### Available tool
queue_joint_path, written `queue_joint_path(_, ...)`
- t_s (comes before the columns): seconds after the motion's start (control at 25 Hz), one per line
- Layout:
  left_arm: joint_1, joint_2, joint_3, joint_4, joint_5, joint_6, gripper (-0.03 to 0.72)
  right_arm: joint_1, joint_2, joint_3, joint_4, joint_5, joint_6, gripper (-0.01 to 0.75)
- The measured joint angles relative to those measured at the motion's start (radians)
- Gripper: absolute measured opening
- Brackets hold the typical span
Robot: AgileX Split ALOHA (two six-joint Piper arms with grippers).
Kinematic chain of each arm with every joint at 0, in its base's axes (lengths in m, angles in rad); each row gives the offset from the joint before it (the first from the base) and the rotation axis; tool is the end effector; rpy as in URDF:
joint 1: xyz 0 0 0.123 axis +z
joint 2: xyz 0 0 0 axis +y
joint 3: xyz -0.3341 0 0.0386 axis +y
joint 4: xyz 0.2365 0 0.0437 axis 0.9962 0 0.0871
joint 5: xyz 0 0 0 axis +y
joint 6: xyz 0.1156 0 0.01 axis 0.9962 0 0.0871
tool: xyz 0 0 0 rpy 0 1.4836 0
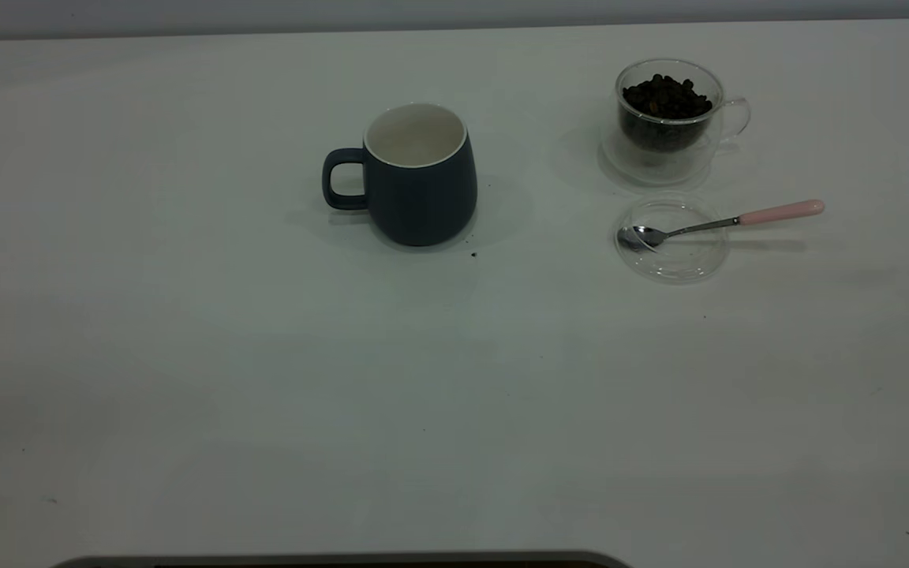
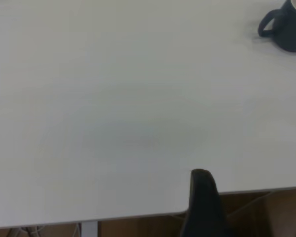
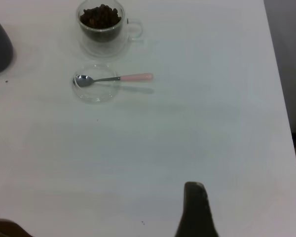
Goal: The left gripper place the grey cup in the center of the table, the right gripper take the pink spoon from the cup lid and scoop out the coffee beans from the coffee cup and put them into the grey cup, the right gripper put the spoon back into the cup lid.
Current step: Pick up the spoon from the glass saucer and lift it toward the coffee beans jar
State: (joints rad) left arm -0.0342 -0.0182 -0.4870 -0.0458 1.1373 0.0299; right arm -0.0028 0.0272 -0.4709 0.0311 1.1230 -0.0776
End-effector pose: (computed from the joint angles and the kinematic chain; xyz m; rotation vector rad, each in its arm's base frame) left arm -0.0500 -0.0031 0.2481 0.0722 2.1141 -0.0580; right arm -0.0419 0.0034 0.2469 -0.0824 2.1609 -0.0082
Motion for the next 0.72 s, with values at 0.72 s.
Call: queue_joint_path(0.72,0.000,0.000,0.001,-0.016,0.000,0.000,0.565,0.000,0.000,0.000,0.000,0.000,0.000,0.586)
